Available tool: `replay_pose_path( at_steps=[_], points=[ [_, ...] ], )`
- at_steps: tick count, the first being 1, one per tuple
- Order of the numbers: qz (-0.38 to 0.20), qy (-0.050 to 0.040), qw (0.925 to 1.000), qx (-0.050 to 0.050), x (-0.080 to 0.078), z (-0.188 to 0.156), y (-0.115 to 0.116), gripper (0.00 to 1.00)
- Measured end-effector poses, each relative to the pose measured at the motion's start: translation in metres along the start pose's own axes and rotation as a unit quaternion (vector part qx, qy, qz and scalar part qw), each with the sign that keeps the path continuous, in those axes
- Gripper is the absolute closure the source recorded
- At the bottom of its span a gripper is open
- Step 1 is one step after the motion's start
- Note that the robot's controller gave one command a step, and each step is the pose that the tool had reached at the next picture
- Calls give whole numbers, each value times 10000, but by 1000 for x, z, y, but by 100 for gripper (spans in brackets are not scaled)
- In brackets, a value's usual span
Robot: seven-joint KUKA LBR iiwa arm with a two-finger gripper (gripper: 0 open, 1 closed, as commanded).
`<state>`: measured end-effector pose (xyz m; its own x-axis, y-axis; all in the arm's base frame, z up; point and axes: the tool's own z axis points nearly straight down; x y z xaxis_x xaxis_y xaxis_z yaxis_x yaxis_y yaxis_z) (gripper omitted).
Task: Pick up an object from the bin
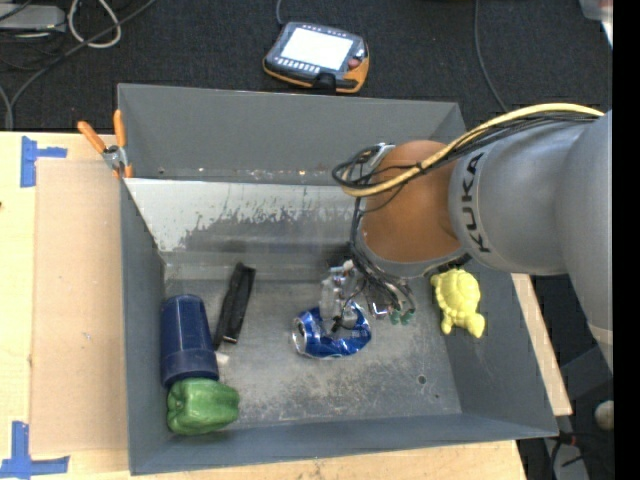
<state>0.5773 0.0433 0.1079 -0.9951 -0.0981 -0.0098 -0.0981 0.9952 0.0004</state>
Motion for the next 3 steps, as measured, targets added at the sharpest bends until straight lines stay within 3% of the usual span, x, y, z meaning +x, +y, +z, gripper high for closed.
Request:
replay_pose_path(
  at_steps=[1,2,3],
  points=[
    [-136,-103,9999,-16,79,26,0,100],
    [-75,-77,9999,-6,11,35,6,0],
    [-83,-8,10000,-3,14,36,5,100]
  ],
)
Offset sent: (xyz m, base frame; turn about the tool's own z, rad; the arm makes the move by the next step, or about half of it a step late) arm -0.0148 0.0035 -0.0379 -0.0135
